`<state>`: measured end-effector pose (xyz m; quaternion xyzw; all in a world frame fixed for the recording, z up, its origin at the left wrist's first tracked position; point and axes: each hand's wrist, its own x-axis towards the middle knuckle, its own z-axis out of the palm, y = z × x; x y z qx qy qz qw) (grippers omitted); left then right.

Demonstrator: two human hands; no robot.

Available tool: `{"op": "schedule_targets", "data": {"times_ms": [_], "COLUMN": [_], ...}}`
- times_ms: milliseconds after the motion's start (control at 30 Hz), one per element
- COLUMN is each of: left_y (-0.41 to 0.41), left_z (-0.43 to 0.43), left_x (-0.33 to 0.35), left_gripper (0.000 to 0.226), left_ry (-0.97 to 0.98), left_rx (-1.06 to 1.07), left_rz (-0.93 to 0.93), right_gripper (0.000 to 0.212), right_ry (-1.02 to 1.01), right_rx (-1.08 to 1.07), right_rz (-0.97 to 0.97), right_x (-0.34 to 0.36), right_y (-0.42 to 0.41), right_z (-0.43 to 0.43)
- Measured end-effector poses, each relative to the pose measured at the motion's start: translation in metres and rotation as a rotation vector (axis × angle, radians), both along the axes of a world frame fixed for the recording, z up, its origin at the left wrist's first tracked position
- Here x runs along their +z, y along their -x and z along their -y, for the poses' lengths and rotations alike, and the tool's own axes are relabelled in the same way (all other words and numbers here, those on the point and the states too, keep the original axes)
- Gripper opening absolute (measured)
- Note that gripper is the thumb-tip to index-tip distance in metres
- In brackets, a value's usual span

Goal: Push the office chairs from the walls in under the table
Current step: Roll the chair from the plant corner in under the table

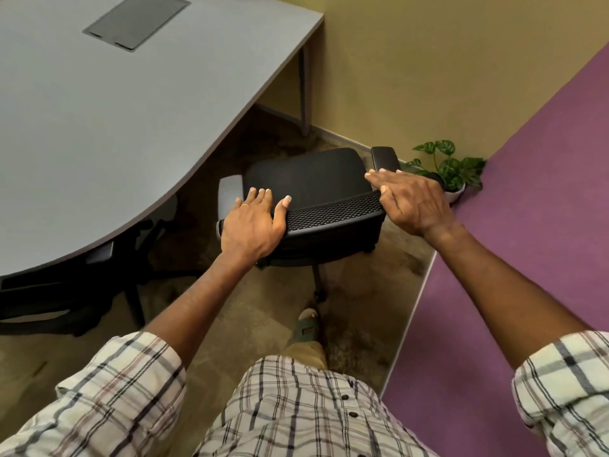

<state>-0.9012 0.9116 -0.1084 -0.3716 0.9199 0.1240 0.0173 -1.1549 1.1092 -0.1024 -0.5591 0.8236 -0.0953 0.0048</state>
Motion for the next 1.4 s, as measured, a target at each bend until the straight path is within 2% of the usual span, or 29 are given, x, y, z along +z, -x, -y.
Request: {"op": "schedule_targets", "data": {"times_ms": [233, 333, 533, 767, 967, 1167, 1400], "left_y": [0.013, 0.054, 0.083, 0.121, 0.163, 0.203, 0.226], "left_z": [0.025, 0.079, 0.13, 0.173, 0.205, 0.249, 0.294], "left_x": [-0.011, -0.001, -0.007, -0.015, -0.009, -0.004, -0.005], "left_gripper": [0.078, 0.081, 0.088, 0.09, 0.083, 0.095, 0.094], "left_ry": [-0.006, 0.035, 0.056, 0.064, 0.083, 0.037, 0.038], "left_rx": [0.113, 0.19, 0.281, 0.411, 0.532, 0.65, 0.748], "left_rz": [0.011, -0.02, -0.001, 0.041, 0.081, 0.111, 0.11], "right_gripper": [0.06, 0.058, 0.062, 0.053, 0.059, 0.064, 0.068], "right_ry": [-0.048, -0.051, -0.017, 0.025, -0.046, -0.038, -0.045], "right_rx": [0.146, 0.144, 0.279, 0.423, 0.566, 0.684, 0.748], "right_rz": [0.016, 0.021, 0.027, 0.015, 0.01, 0.017, -0.014], "right_x": [-0.011, 0.001, 0.007, 0.002, -0.003, -0.003, -0.003], "right_y": [0.037, 0.082, 0.122, 0.179, 0.231, 0.269, 0.287], "right_z": [0.063, 0.13, 0.203, 0.286, 0.364, 0.441, 0.515]}}
